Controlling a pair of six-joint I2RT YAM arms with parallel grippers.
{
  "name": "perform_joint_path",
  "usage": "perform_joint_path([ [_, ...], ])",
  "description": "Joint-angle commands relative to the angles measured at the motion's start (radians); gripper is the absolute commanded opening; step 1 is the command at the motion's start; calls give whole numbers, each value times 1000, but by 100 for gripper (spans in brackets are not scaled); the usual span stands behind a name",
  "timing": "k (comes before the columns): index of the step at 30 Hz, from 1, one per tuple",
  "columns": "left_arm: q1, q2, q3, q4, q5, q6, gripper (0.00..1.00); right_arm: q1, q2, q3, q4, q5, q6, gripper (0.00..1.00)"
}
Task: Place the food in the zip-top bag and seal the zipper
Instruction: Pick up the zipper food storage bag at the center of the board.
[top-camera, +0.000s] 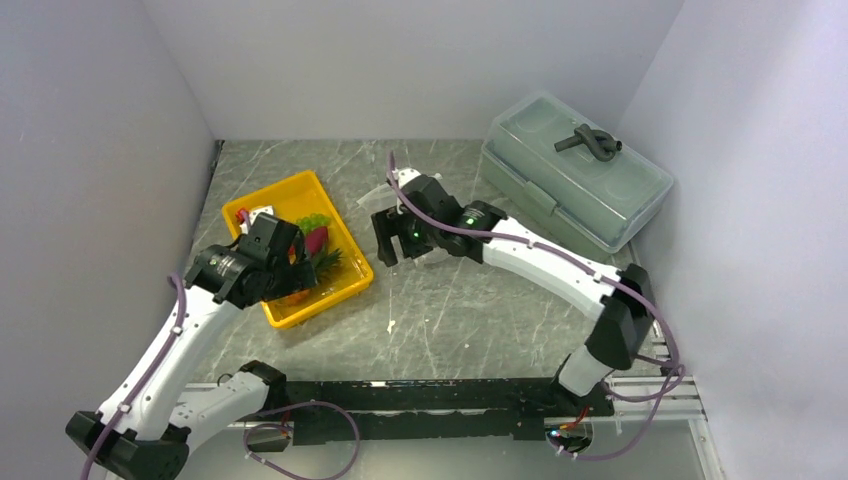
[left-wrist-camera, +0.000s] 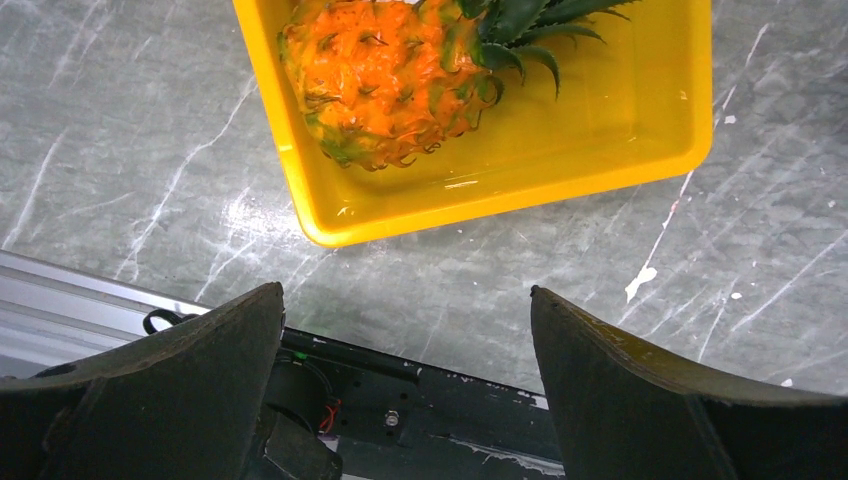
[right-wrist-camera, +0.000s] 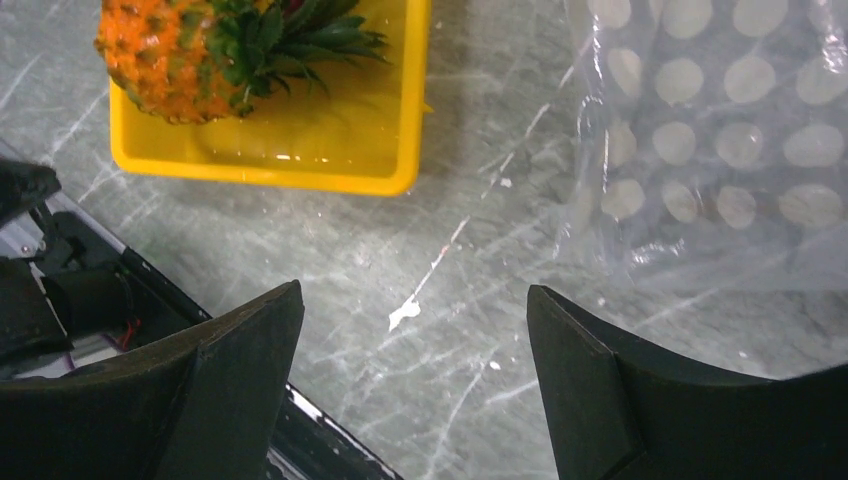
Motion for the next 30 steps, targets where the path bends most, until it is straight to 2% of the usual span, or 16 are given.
perform_joint_path([
  [1, 6, -39, -10, 11, 36, -24, 98, 10, 78, 105, 24, -16, 29, 84],
  [11, 6, -109, -36, 40, 111, -46, 97, 22, 277, 270, -2, 7, 40, 73],
  [17, 6, -129, -44, 38, 126, -32, 97, 22, 364, 373, -44, 101, 2, 72],
  [21, 6, -142, -47, 39, 136, -26, 98, 21, 426, 455, -115, 255, -44, 77],
  [24, 6, -152, -50, 42, 138, -23, 98, 18, 436, 448, -122, 341, -68, 83],
  [30, 6, -144, -53, 51, 150, -10, 99, -20, 442, 381, -97, 397, -78, 95],
])
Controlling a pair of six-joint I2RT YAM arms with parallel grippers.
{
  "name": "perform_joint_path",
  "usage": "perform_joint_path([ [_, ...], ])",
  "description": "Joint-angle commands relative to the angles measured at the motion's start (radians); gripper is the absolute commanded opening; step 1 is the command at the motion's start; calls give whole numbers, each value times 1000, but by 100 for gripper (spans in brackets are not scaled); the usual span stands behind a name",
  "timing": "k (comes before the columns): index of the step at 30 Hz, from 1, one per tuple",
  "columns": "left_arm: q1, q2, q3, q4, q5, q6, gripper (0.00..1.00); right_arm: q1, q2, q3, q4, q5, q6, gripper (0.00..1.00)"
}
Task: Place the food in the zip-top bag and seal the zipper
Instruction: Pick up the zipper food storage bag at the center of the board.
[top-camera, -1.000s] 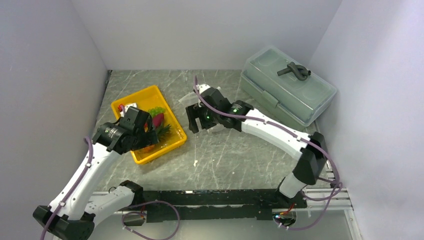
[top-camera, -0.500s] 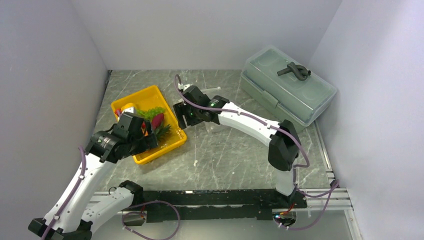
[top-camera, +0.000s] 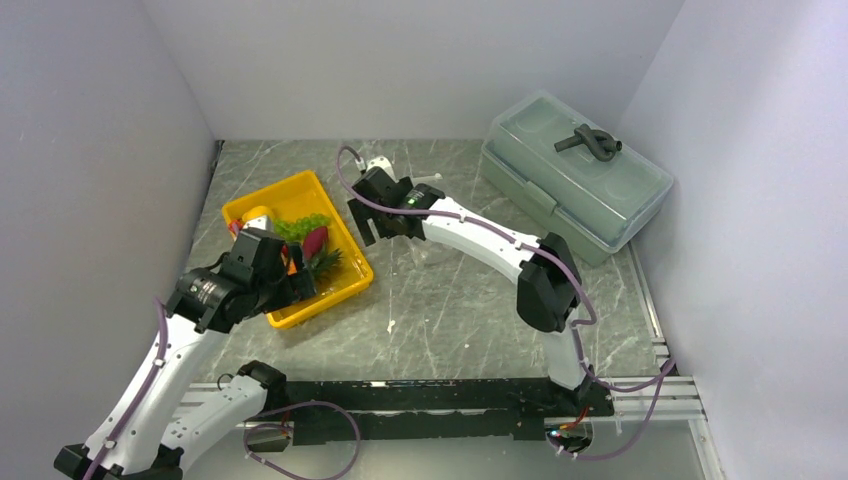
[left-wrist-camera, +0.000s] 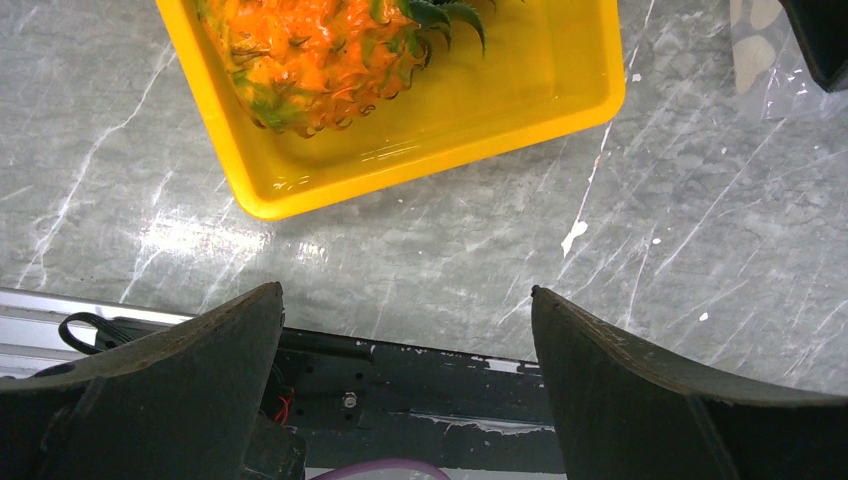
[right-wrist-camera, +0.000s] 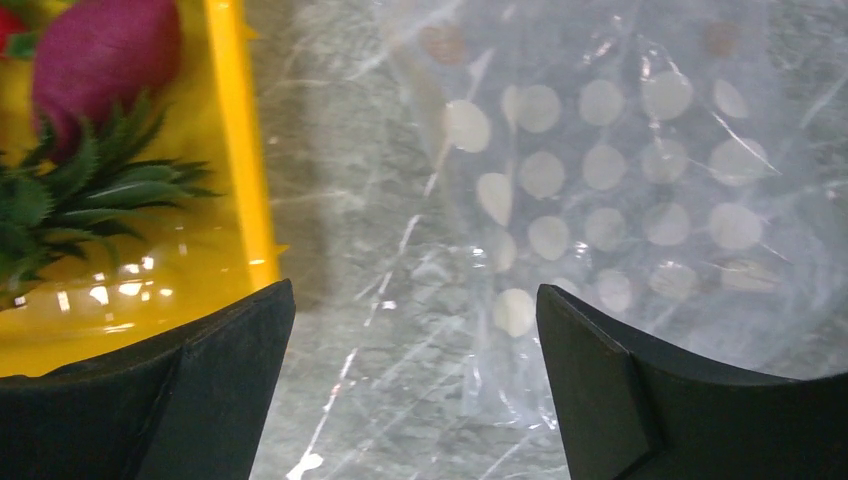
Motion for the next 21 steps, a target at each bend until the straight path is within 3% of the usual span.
perform_joint_path([
  [1, 6, 1, -6, 28, 19, 15, 99, -37, -7, -38, 11, 97, -30, 97],
  [15, 6, 14, -9, 44, 18, 19, 100, -76, 53, -86, 14, 73, -47, 100],
  [21, 7, 13, -10, 39, 19, 17, 100, -81, 70, -92, 16, 88, -54, 95],
])
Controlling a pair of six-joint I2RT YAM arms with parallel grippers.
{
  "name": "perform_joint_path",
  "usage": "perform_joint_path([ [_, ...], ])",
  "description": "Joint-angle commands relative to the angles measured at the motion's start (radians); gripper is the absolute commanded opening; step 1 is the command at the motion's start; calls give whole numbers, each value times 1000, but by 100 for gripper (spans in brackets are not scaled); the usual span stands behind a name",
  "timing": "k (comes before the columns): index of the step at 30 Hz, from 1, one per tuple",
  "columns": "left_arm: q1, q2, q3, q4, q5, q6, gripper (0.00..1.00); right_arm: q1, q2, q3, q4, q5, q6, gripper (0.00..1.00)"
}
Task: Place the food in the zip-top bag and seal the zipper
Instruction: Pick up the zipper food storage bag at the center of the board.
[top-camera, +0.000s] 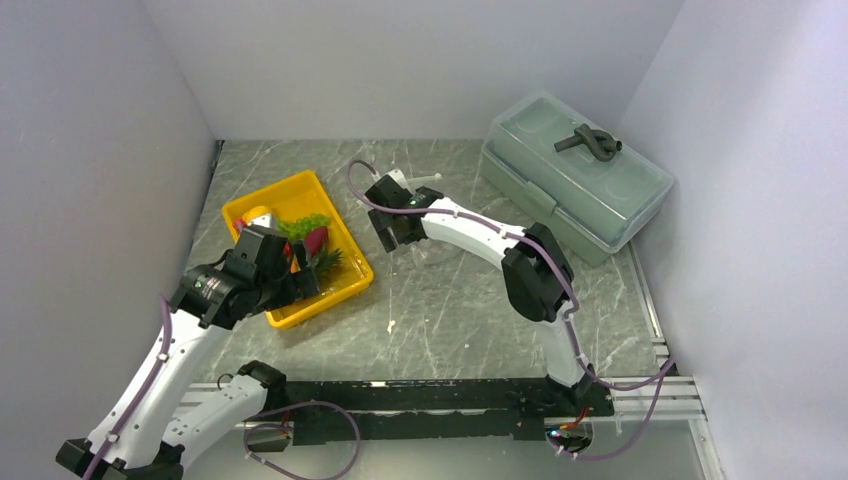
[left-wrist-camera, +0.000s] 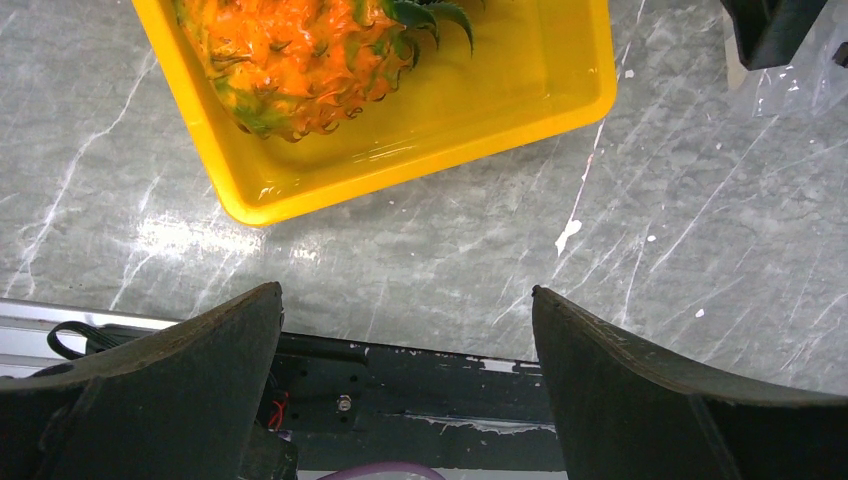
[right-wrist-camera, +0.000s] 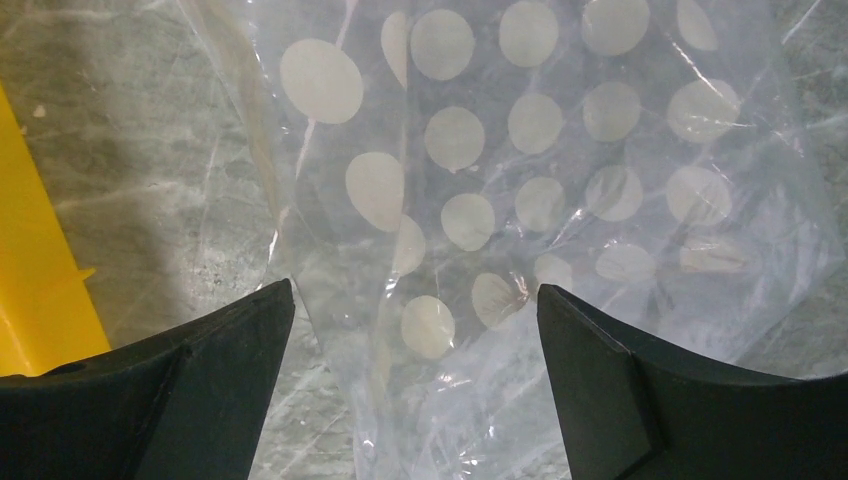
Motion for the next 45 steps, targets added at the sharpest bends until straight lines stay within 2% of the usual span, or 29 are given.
perform_joint_path([
  [1, 6, -7, -6, 14, 2, 7, 100, -6, -1, -1, 19, 22, -10, 93],
  [4, 6, -12, -5, 13, 2, 5, 100, -6, -1, -12, 22, 25, -7, 87],
  [9, 6, -9, -3, 12, 3, 5, 100, -6, -11, -33, 27, 36, -11, 62],
  [11, 6, -9, -4, 12, 3, 4, 100, -5, -20, -42, 30, 42, -12, 46],
  [18, 6, -8, 3, 16, 8, 4, 100, -5, -92, -88, 55, 47, -11, 0],
  [30, 6, 28, 42, 56, 56, 2, 99, -2, -306, -262, 143, 20, -36, 0],
  [45, 24, 149, 91, 198, 216, 1, 99, 4, -624, -527, 281, -77, -97, 0],
])
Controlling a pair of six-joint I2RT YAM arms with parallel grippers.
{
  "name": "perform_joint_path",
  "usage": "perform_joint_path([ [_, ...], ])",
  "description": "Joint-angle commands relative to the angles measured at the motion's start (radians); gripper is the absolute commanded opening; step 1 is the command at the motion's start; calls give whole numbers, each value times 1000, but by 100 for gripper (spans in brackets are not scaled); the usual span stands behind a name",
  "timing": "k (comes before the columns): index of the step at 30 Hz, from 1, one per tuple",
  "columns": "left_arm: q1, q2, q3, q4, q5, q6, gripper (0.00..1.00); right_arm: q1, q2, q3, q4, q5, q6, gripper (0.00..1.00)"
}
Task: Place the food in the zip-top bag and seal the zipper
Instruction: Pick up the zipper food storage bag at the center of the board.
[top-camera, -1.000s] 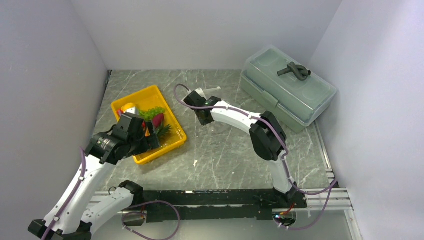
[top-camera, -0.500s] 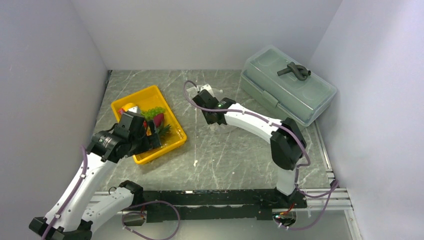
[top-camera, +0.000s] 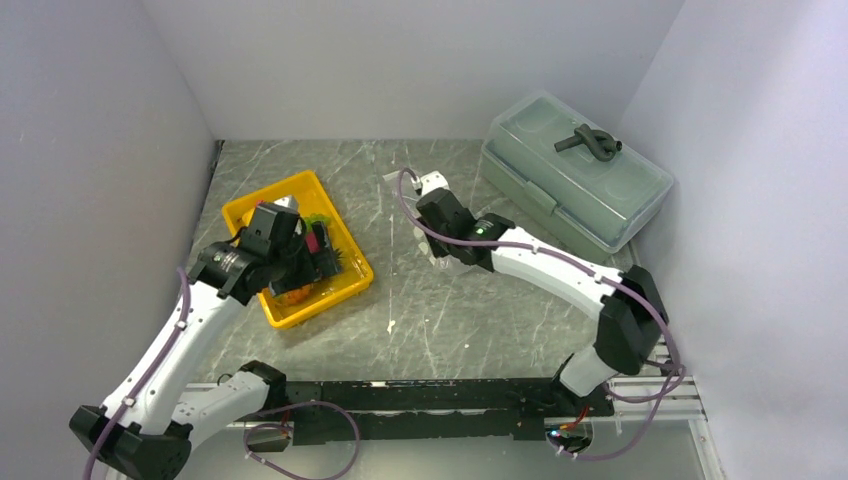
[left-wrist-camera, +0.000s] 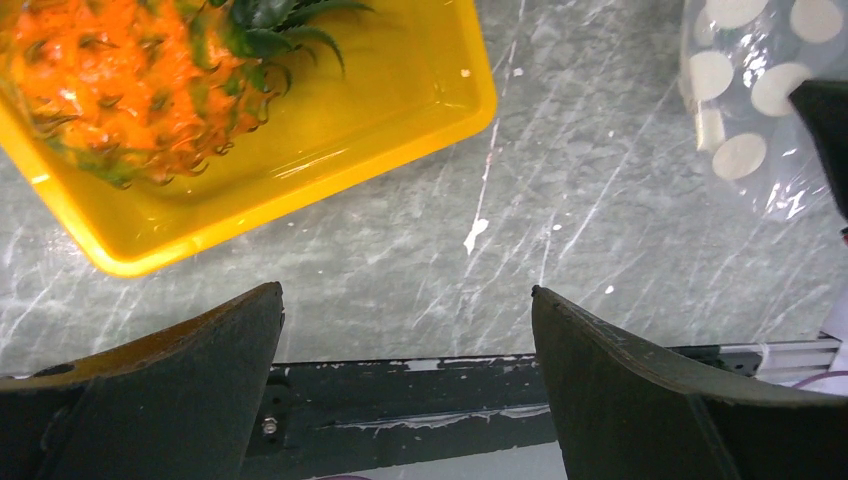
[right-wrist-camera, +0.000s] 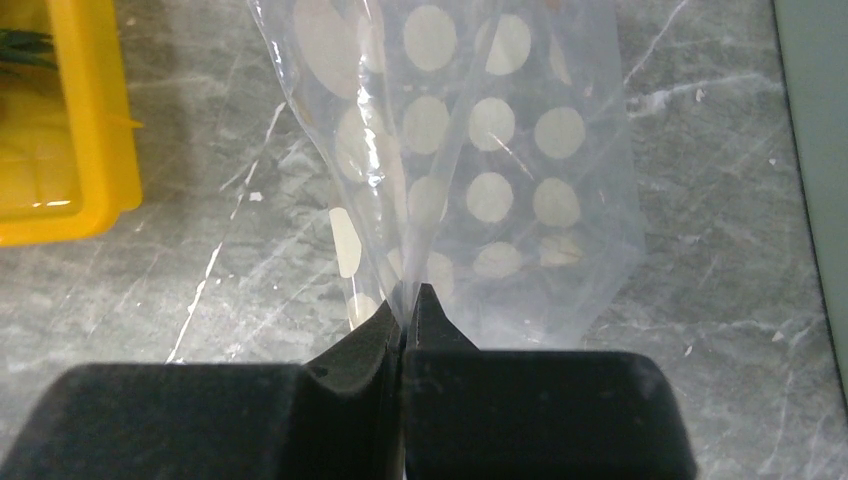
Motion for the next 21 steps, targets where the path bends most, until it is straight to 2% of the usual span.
perform_joint_path([
  [1, 22, 31, 54, 73, 79, 6, 99, 5, -141, -75, 101, -52, -35, 0],
  [13, 176, 101, 111, 143, 379, 21, 98, 8, -500, -357, 228, -210, -117, 0],
  [21, 230, 126, 132, 191, 539, -30, 98, 9, -651, -420, 209, -301, -174, 0],
])
